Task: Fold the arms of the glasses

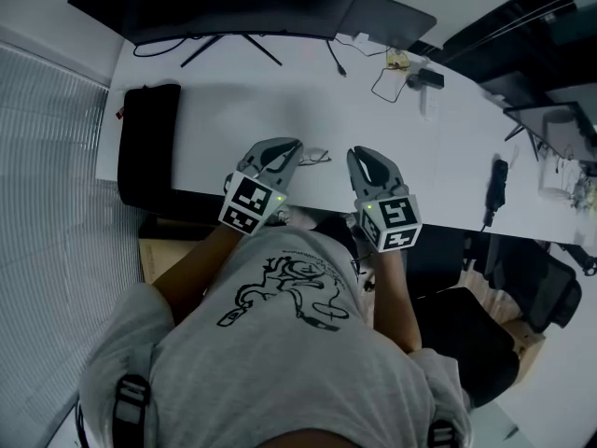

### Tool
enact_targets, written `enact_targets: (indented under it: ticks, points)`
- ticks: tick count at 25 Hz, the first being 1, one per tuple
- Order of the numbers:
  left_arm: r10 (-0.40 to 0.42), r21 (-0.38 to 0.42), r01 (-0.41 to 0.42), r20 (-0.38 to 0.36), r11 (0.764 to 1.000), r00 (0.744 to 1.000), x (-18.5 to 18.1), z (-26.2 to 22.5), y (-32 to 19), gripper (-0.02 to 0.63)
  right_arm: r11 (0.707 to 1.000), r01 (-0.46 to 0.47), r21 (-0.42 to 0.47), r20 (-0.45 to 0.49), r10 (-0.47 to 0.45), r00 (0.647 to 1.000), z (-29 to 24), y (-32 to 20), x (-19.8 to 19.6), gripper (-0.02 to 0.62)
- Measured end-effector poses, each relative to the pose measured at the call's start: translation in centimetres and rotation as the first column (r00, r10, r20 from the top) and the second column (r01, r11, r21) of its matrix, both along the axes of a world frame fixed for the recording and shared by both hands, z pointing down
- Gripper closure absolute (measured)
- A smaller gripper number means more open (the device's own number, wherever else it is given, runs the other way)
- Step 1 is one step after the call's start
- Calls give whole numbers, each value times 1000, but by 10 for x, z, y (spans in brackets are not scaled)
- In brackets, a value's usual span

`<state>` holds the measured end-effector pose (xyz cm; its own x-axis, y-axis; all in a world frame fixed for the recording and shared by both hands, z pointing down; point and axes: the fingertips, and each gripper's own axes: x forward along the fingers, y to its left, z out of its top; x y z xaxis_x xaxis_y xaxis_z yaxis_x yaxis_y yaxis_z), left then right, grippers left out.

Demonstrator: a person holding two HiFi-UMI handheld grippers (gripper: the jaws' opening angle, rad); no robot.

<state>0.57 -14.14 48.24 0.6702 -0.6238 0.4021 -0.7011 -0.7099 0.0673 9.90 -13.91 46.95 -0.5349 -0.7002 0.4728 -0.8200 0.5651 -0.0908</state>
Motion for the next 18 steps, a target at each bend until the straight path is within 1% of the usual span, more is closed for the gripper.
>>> enact_targets:
  ticks: [6,12,18]
  points:
    - [-5,44,10,-104,999,995,5,-51,0,581,998,19,54,23,-20,1000,-49,3,-4,552]
    - [11,75,2,-180,997,984,9,-93,6,583,993,47,110,31,-51,998,-88,9,-9,556]
    - [2,103,21,-214,994,977,6,-121,15,583,987,78,142,33,-84,996,-118,16,-13,557]
